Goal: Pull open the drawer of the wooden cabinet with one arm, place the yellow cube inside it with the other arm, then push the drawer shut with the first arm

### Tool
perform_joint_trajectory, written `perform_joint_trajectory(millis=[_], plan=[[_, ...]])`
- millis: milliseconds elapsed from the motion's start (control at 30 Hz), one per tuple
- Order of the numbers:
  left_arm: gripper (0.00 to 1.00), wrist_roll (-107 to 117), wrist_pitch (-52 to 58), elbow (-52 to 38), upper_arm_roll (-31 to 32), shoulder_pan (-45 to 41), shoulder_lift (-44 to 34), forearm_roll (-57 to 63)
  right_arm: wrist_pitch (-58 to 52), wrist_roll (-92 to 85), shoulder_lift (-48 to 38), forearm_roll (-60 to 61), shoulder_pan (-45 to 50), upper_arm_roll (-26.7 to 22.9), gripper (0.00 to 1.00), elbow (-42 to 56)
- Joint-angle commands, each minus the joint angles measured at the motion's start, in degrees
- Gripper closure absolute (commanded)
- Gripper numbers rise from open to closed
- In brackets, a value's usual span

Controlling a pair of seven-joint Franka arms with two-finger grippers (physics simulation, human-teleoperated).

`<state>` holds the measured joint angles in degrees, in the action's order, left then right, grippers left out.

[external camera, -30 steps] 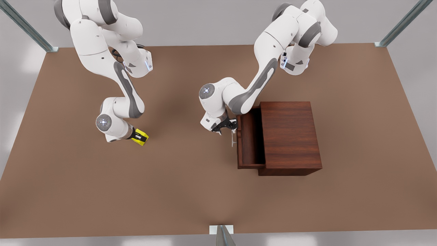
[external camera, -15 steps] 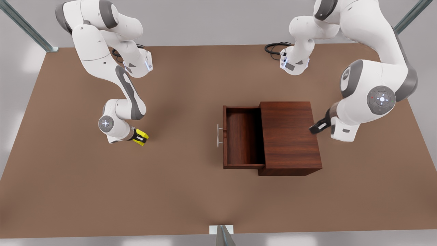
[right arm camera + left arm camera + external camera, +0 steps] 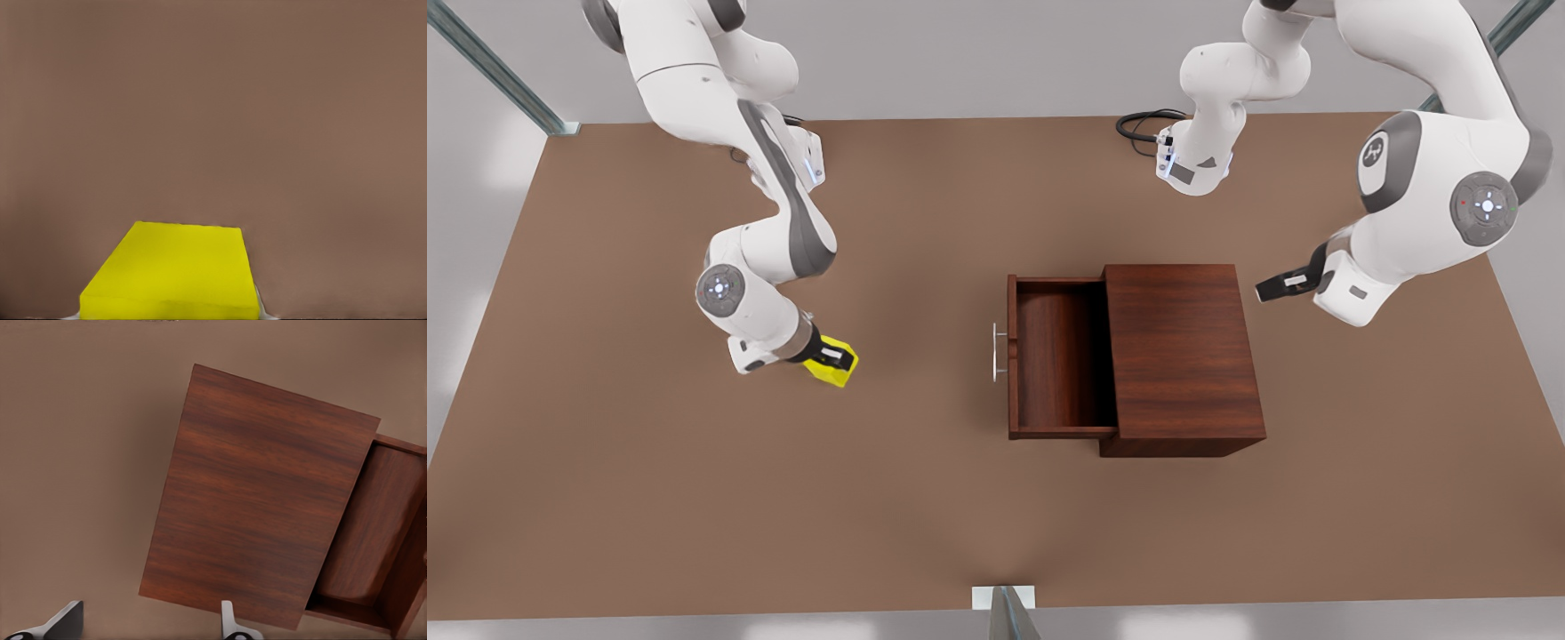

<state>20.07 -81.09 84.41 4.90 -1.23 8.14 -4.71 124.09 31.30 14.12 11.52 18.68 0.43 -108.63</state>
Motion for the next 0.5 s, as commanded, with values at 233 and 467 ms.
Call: perform_joint_trajectory(millis=[233, 467], plan=[[0.0, -14.36, 1.46, 0.75, 0.11, 0.0, -0.4, -0.48, -17.47, 46.66, 9.25, -1.15, 13.13, 0.01, 0.55, 21.7], [0.0, -10.23, 1.37, 1.72, 0.2, -0.26, -0.31, -0.3, -21.69, 61.77, 23.22, 0.43, 18.85, 3.17, 0.56, 46.04]])
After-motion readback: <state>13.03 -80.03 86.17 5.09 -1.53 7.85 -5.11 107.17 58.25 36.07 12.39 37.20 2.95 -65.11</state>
